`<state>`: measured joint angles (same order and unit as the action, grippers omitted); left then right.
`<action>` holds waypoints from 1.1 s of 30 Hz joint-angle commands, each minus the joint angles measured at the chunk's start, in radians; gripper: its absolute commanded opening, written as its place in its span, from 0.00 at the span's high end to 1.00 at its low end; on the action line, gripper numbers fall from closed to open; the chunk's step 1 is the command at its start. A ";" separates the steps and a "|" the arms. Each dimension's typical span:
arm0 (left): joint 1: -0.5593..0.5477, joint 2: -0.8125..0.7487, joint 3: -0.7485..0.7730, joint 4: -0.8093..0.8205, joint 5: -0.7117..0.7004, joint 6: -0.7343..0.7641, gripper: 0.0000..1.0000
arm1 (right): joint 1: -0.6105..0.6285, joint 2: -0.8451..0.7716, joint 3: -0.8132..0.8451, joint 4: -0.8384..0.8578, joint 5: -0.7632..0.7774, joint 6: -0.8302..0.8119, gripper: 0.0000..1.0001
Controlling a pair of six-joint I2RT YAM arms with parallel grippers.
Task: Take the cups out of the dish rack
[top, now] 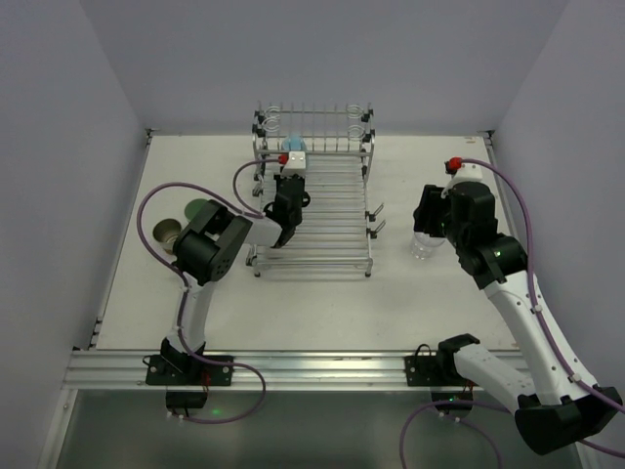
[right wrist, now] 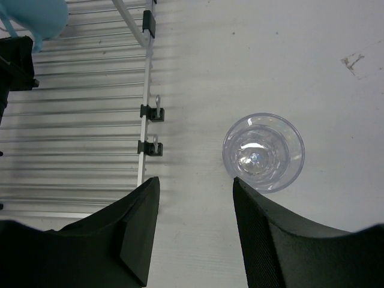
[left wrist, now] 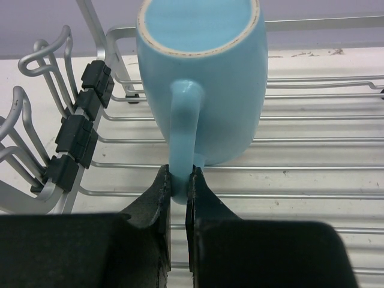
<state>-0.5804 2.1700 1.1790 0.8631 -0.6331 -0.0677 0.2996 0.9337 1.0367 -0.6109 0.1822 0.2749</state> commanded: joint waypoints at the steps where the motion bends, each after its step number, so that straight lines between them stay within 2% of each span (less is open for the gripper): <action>1: -0.015 -0.058 -0.024 0.057 -0.045 -0.007 1.00 | -0.002 -0.004 -0.006 0.042 -0.016 -0.011 0.45; 14: -0.019 -0.093 -0.062 0.174 -0.030 -0.032 1.00 | -0.001 0.013 -0.010 0.046 -0.026 -0.008 0.45; 25: -0.018 -0.134 -0.036 0.171 0.042 -0.198 1.00 | 0.012 0.039 -0.006 0.040 -0.032 -0.011 0.45; 33: -0.024 -0.176 -0.073 0.180 0.016 -0.179 1.00 | 0.016 0.042 -0.009 0.042 -0.029 -0.009 0.45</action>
<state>-0.5957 2.0960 1.1091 0.9031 -0.5812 -0.2249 0.3096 0.9749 1.0256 -0.6044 0.1612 0.2752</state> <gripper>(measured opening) 0.080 0.549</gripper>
